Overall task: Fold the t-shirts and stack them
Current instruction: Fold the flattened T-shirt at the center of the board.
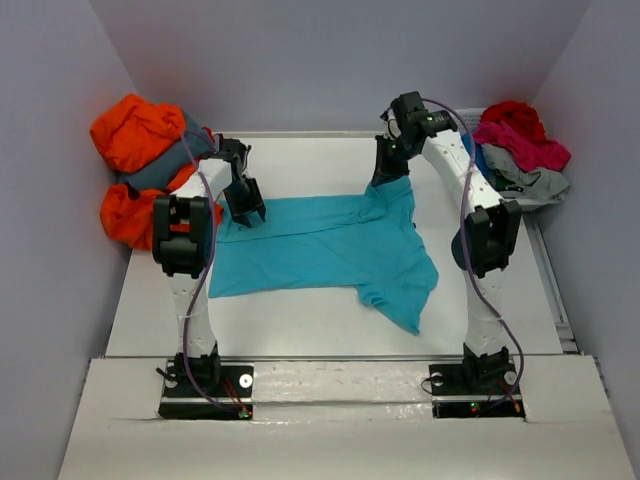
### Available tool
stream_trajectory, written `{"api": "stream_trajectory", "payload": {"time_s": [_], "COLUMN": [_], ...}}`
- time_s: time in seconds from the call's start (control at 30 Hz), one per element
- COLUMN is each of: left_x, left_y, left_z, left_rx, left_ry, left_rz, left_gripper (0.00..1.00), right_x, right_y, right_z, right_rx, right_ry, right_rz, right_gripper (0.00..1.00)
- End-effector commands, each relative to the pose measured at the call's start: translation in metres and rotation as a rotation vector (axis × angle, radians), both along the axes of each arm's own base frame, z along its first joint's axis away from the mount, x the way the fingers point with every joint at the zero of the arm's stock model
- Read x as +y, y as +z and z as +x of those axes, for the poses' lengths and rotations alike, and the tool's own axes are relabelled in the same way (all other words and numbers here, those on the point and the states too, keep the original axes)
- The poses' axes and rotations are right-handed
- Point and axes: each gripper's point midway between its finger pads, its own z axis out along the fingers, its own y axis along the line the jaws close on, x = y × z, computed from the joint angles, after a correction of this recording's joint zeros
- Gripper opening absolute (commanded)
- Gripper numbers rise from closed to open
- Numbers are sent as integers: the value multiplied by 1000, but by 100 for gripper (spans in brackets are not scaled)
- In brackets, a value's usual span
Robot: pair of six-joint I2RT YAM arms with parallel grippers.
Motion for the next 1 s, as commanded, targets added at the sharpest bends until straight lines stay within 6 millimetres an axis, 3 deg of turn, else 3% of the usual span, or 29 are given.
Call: {"api": "stream_trajectory", "payload": {"time_s": [0.0,0.2,0.5,0.8,0.97], "left_x": [-6,-6,-8,-9,-16], "left_y": [10,9,8,7,11], "left_z": [3,3,4,5,3], "left_rx": [-16,-15,-15,-17,-22], "left_ry": [-29,-30,-36,-40,-55], "left_rz": [-6,-4,-12,-22,-40], "left_gripper": [54,54,54,54,53], "right_x": [21,8,-12,-73,-91], "right_y": [-14,-23,-19,-29,-18], "right_z": [-13,-14,-21,-40,-52], "right_rx": [25,32,46,125,105], "right_ry": [73,36,-73,-286,-353], "right_rz": [-25,-92,-169,-284,-289], "right_gripper": [7,7,7,7,7]}}
